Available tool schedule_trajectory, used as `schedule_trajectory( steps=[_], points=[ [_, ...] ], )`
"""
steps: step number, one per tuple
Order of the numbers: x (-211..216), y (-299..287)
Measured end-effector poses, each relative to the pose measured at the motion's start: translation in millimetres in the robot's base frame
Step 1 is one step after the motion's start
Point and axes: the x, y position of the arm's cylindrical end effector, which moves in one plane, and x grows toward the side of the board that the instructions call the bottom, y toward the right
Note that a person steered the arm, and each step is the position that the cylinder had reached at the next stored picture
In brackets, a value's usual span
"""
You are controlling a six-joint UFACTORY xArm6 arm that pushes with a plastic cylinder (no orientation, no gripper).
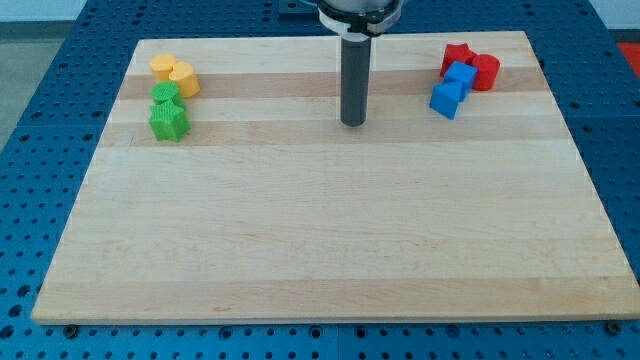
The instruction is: Slightly move yellow heart towards left side
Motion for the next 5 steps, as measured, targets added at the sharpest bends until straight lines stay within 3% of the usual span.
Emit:
schedule_trajectory(
  steps=[2,4,5],
  points=[
    [-18.9,-66.5],
    [-36.3,-74.5],
    [-51.6,-108.5]
  ],
)
